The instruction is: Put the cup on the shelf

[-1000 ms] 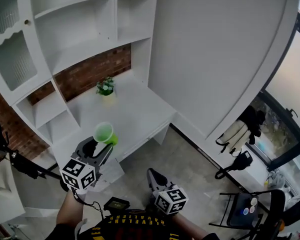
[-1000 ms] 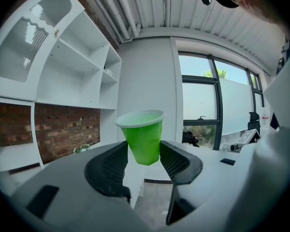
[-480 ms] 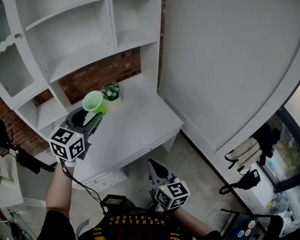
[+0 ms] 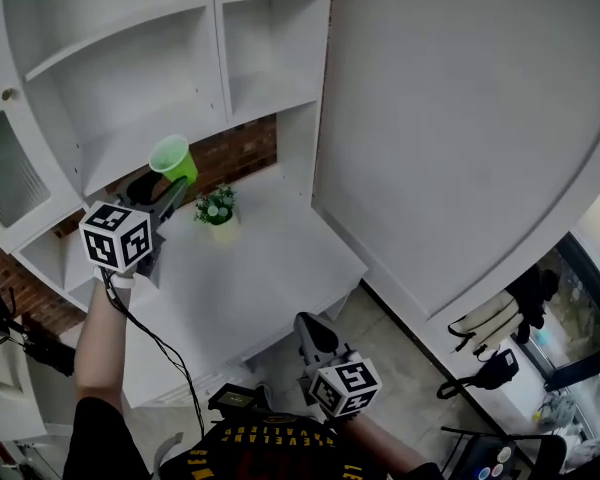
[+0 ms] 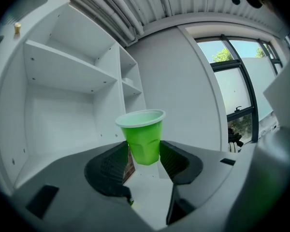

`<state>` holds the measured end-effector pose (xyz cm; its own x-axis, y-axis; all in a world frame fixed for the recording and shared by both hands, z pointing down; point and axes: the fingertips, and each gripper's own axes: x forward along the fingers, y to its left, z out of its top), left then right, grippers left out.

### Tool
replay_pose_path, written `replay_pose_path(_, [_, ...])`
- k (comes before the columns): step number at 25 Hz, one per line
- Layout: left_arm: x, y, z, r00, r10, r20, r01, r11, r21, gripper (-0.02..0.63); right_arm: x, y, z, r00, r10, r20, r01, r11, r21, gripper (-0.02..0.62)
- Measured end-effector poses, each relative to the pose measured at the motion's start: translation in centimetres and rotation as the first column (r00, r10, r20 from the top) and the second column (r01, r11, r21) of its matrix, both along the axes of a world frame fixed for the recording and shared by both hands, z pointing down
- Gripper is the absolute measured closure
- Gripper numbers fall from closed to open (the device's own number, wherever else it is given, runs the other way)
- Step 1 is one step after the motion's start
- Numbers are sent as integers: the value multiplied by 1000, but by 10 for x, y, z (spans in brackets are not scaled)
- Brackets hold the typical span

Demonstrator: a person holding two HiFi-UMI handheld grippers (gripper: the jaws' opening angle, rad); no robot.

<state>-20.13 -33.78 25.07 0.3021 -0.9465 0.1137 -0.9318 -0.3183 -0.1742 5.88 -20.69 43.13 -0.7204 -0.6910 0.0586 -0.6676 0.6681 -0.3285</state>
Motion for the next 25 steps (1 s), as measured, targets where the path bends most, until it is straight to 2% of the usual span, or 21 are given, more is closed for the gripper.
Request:
replay_pose_path(14, [-52, -98, -21, 1000, -13, 11, 13, 1000, -3, 394, -38, -39, 9, 999, 43, -22, -43, 999, -14, 589])
replay_pose_path(20, [-57, -136, -20, 999, -29, 33, 31, 998, -50, 394, -35, -42, 5, 997, 65, -33, -66, 998, -4, 589])
replay_pose_path(25, [-62, -161, -7, 995, -52, 83, 62, 990, -127, 393, -29, -42, 8, 995, 87, -38, -87, 996, -12, 589])
